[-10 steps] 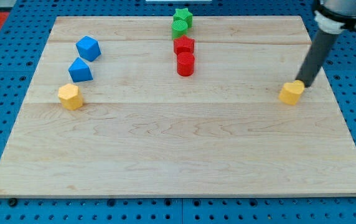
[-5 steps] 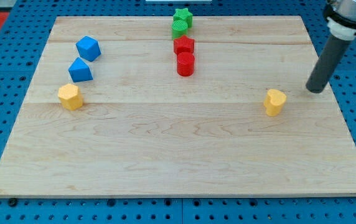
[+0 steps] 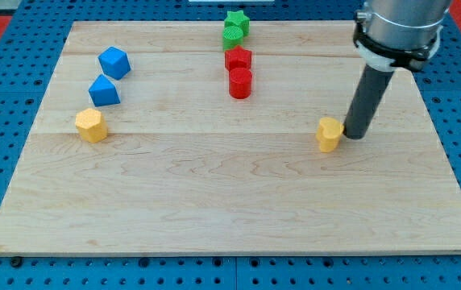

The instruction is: Place the yellow heart parallel to the bottom of the yellow hexagon

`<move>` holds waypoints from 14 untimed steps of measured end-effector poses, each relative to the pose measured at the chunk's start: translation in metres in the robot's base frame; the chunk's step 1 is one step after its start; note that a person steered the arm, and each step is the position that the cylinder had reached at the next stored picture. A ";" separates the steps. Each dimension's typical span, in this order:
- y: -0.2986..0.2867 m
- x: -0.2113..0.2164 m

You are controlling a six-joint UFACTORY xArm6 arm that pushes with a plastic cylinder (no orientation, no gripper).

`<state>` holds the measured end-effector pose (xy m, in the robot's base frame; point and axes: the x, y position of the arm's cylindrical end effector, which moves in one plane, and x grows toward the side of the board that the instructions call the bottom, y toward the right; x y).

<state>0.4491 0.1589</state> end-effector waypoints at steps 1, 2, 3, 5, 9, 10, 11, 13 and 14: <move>-0.025 0.001; -0.050 0.001; -0.070 0.010; -0.082 0.045; -0.152 0.032; -0.165 0.037; -0.172 0.061; -0.191 0.062; -0.192 0.048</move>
<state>0.4968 -0.0332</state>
